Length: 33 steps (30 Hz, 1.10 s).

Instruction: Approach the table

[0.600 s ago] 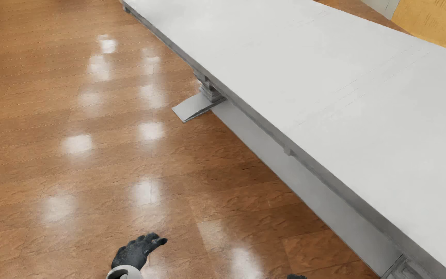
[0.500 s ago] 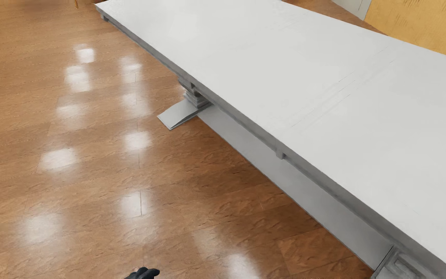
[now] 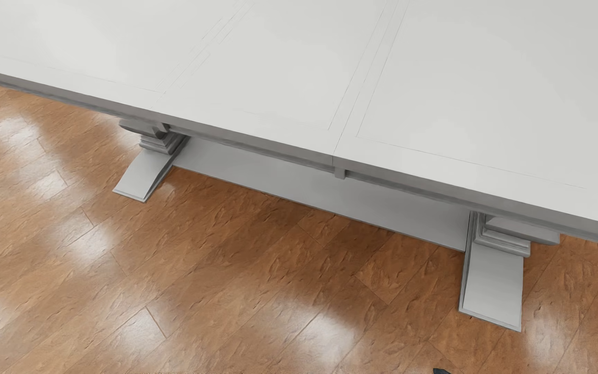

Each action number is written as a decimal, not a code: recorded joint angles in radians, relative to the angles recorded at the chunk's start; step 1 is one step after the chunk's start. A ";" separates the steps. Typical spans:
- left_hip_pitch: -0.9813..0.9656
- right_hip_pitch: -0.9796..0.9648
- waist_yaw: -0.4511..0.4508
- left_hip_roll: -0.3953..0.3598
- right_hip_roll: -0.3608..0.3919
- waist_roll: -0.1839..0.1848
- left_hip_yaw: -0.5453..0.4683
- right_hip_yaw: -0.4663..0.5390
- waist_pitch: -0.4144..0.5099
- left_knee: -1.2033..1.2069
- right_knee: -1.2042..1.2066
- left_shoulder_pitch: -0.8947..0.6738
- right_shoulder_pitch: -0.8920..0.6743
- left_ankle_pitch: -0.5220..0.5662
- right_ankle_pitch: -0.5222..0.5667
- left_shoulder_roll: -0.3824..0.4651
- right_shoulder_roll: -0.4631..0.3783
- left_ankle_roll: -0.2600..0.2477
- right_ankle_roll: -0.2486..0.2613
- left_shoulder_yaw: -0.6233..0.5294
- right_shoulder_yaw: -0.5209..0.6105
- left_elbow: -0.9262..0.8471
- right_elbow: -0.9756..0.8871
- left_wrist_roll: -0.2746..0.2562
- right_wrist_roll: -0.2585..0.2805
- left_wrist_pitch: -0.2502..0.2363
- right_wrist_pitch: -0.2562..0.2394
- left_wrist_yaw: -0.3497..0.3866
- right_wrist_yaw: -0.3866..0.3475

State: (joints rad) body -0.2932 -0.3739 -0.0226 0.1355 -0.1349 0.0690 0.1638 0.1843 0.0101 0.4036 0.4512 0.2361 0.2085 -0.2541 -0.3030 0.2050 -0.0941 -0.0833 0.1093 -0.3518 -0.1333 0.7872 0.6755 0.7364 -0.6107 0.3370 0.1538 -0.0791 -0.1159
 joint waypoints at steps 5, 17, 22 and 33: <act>-0.023 -0.085 -0.018 -0.042 0.007 -0.050 0.022 -0.285 0.009 0.041 0.298 -0.109 0.027 -0.018 -0.058 0.030 0.047 0.039 0.031 0.223 -0.014 -0.166 0.007 -0.155 -0.035 -0.020 0.023 0.218 0.047; -0.209 0.154 0.005 0.225 0.066 -0.046 0.068 -0.465 -0.004 0.380 -0.097 -0.036 -0.045 0.013 -0.035 0.009 -0.042 0.012 -0.072 0.232 0.164 -0.190 0.011 0.038 -0.058 -0.032 0.039 0.051 0.055; -0.074 0.195 0.017 0.287 0.040 -0.042 0.023 -0.385 -0.013 0.037 -0.128 -0.001 -0.007 0.210 -0.017 -0.006 -0.039 -0.045 -0.012 0.195 0.109 -0.020 -0.044 0.023 0.006 0.005 -0.015 -0.020 0.017; 0.067 0.104 0.003 -0.006 -0.298 -0.086 0.201 -0.485 -0.014 -0.010 0.062 -0.136 0.033 0.010 0.134 -0.041 -0.003 0.035 -0.155 0.091 0.062 -0.015 0.024 -0.055 -0.042 -0.015 0.068 0.106 0.069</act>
State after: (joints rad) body -0.2258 -0.2699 -0.0196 0.1295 -0.4329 -0.0168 0.3650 -0.3003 -0.0037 0.3937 0.5128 0.1002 0.2413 -0.2446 -0.1687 0.1637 -0.0973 -0.0479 -0.0460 -0.2606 -0.0712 0.7719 0.6994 0.6816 -0.6531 0.3224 0.2216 0.0271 -0.0464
